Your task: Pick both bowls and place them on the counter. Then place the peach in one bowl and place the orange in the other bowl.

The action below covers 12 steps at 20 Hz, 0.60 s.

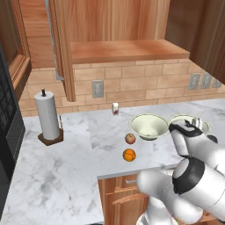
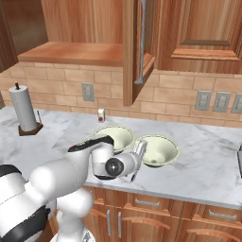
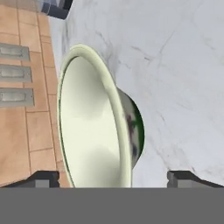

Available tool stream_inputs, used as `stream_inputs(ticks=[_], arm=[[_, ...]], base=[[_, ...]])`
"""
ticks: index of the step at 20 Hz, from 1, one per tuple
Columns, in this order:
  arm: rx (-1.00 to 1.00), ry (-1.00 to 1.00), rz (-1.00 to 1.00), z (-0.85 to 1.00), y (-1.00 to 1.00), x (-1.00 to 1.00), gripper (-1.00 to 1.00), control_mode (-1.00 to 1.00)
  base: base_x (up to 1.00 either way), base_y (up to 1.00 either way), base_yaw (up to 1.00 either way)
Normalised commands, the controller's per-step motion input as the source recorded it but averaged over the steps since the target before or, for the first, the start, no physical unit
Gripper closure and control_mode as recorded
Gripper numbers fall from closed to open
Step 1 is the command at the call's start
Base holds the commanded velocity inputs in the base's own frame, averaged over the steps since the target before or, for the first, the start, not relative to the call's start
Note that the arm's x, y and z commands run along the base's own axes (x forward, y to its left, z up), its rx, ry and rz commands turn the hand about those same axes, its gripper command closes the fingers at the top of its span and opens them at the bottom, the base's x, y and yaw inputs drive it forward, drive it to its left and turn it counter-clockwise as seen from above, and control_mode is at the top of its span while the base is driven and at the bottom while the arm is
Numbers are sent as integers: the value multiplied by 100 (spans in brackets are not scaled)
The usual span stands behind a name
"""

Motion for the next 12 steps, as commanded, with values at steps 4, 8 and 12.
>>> stream_inputs(ticks=[4,8,12], arm=[[0,0,0,38,0,-35,-100,-100],[0,7,2,45,0,-37,-100,-100],[0,28,7,42,7,-39,-100,-100]], base=[[0,0,0],[0,0,0],[0,0,0]])
